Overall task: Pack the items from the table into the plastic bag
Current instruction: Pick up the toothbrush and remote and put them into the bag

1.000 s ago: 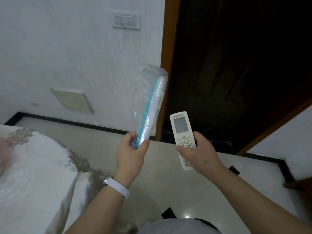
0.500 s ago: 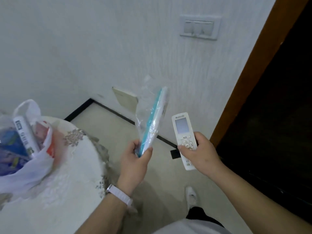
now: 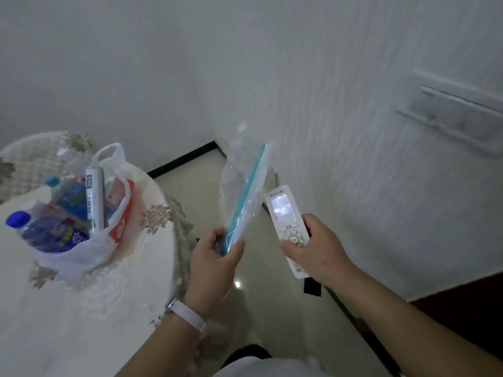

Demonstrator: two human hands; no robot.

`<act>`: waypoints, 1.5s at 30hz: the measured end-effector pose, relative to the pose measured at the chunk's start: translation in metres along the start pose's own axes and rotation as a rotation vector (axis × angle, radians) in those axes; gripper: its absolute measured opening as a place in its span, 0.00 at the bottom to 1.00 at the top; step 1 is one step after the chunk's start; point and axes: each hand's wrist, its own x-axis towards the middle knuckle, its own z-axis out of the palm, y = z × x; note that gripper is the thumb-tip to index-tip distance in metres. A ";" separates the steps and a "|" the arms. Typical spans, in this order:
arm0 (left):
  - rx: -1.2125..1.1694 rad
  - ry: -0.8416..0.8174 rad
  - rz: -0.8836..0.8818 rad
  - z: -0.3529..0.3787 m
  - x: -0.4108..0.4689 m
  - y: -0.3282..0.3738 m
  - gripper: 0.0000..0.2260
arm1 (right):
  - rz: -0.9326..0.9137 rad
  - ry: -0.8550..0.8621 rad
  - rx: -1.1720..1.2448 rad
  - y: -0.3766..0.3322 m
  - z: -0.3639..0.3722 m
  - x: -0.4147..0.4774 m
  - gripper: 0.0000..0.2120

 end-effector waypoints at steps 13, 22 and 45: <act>-0.110 0.214 -0.103 -0.022 0.186 -0.039 0.08 | -0.070 -0.158 -0.110 -0.077 0.069 0.192 0.11; -0.093 0.378 -0.117 -0.087 0.307 -0.053 0.09 | -0.176 -0.264 -0.197 -0.156 0.147 0.314 0.12; 0.241 1.282 -0.462 -0.196 0.365 -0.057 0.09 | -0.514 -1.234 -0.278 -0.268 0.385 0.513 0.11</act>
